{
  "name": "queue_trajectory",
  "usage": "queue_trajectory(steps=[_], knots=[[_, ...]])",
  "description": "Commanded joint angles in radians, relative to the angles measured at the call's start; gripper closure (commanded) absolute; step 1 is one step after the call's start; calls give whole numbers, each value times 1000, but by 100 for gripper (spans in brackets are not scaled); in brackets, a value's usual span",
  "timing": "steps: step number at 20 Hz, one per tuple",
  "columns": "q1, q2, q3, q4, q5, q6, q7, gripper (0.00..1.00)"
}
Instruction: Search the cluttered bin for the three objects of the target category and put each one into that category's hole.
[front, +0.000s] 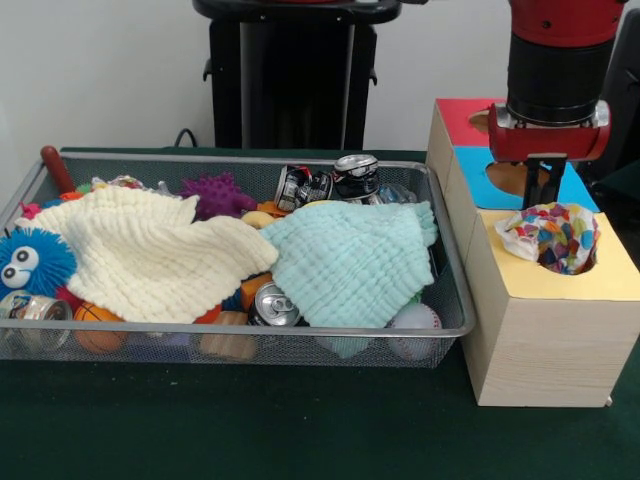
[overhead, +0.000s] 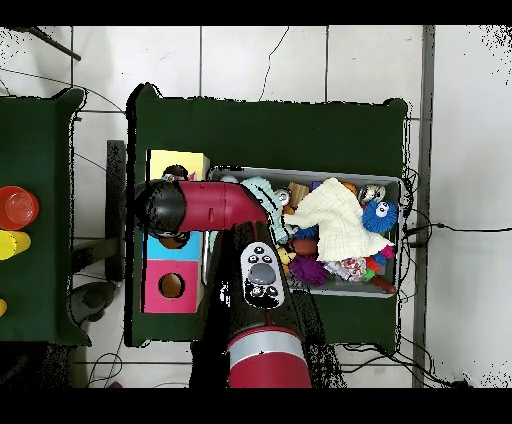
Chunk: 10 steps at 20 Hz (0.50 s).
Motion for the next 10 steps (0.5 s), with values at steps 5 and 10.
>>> queue_trajectory(steps=[5,10], knots=[[13,115,31,-20,-78,-249,88,100],[12,106,31,-18,-64,-206,82,100]])
